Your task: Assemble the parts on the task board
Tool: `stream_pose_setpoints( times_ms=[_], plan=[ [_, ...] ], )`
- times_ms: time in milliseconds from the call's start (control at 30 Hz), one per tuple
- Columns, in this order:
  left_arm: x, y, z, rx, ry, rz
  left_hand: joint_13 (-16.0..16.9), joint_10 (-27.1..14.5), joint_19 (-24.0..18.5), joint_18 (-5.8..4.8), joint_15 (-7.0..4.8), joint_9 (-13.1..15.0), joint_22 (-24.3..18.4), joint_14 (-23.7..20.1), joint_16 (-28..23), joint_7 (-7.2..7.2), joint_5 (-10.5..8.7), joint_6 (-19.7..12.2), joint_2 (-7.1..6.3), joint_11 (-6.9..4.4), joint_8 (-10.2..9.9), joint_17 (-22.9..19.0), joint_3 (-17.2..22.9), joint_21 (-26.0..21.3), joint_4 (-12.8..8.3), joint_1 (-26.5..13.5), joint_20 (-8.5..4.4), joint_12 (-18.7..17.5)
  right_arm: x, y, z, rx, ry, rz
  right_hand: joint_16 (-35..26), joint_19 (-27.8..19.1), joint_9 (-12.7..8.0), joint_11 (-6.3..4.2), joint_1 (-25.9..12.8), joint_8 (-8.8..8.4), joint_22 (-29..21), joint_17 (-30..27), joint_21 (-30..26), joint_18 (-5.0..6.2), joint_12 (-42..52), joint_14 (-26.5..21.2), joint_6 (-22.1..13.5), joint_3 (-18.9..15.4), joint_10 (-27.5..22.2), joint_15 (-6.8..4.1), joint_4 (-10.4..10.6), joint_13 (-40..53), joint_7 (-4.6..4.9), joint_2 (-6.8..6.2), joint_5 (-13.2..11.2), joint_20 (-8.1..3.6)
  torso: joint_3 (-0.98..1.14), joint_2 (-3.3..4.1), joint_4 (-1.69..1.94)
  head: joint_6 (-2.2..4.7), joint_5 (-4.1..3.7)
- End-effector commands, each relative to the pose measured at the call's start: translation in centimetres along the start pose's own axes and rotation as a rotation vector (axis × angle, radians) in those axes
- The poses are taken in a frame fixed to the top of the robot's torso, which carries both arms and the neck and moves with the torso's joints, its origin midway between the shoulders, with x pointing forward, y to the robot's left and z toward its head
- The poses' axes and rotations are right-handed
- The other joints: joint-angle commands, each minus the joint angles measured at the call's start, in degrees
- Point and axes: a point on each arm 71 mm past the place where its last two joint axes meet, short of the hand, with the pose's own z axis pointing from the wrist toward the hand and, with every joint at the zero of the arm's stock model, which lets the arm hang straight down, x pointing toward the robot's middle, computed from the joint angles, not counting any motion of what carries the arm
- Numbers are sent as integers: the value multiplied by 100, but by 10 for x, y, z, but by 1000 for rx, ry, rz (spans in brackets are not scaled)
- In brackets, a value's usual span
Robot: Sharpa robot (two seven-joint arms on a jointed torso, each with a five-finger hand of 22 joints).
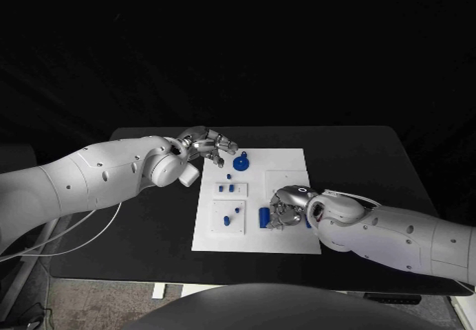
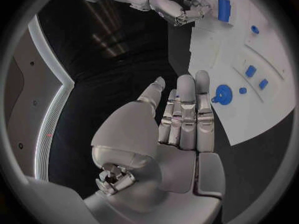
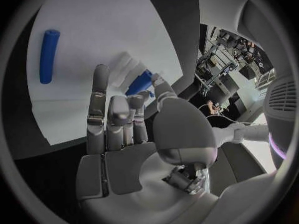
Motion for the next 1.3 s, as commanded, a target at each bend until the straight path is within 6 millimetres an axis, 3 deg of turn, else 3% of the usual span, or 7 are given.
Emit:
stream_pose_setpoints(
  times_ms=[33, 500, 833, 933, 1067, 1133, 1300],
  plan=[
    [2, -1, 0, 6, 18, 1, 0, -39, -11, 71, 14, 8, 42, -12, -15, 1, -18, -53, -51, 9, -1, -6, 6, -30, 40, 7, 31, 28, 7, 2, 0, -19, 86, 6, -39, -43, 160, 13, -31, -26, -13, -3, 36, -78, -23, -1, -56, -102, -31, 26, 19, -2, 3, -3, 23, -5, -3, 0, 3, 0, -6],
    [2, -1, 0, 5, 18, 2, 0, -39, -11, 71, 14, 8, 42, -12, -15, 1, -18, -53, -51, 9, -1, -6, 6, -30, 40, 7, 31, 28, 7, -4, -3, -13, 76, 53, -40, -50, 160, 15, -69, -31, -90, -8, 87, -77, -24, 2, -36, -565, -29, 27, 368, -1, 0, -43, -274, -3, 1, -2, -2, 0, 5],
    [2, -1, 1, 4, 16, 3, 0, -39, -11, 71, 14, 8, 42, -12, -15, 1, -18, -53, -51, 9, -1, -6, 6, -30, 40, 7, 31, 28, -13, -13, -16, -32, -20, 230, -24, -44, 104, 49, -57, -667, -148, 7, 144, -73, -70, 12, 18, -693, -91, 43, 450, -68, 59, 166, -108, 3, 10, -12, -23, 0, -35],
    [2, -1, 1, 4, 16, 3, 0, -39, -11, 71, 14, 8, 42, -12, -15, 1, -18, -53, -51, 9, -1, -6, 6, -30, 40, 7, 31, 28, -26, -18, -21, -50, -45, 323, 13, 10, -1321, 183, 122, -2158, -163, 78, 187, -30, -98, 102, 340, -549, -11, 74, 154, -101, 204, 476, -150, 13, 7, -19, -36, 0, -80],
    [3, -2, 1, 6, 18, 3, 1, -34, -13, 70, 14, 9, 42, -15, -18, 0, -18, -48, -43, 7, 2, -8, 8, -31, 45, 1, 32, 29, -38, -30, -29, -35, -58, 415, -21, 7, -3196, 288, 153, -3197, -176, 101, 202, 53, -90, 128, 300, -111, 43, 149, -89, -64, 447, 674, -171, 93, 11, -37, -68, 0, -83],
    [2, -2, 1, 8, 18, 3, 1, -27, -16, 69, 14, 10, 41, -15, -18, -4, -18, -38, -42, 5, 7, -8, 7, -32, 46, 0, 32, 32, -41, -38, -34, -23, -41, 435, -82, -41, -4477, 277, -49, -3286, -168, 104, 224, 110, -138, 116, 478, 580, 32, 185, -360, -77, 477, 603, -207, 145, 15, -49, -89, 0, -82],
    [2, -1, 1, 10, 15, 4, 1, -20, -24, 67, 14, 10, 39, -20, -22, -6, -19, -34, -43, 3, 9, -10, 5, -36, 49, -6, 33, 35, -45, -54, -45, 30, 34, 428, -215, -121, -5296, 364, -203, -3259, -177, 21, 218, 134, -211, 54, 266, 989, -53, 250, -456, -132, 618, 591, -163, 193, 21, -78, -119, 0, -95]
  ],
)
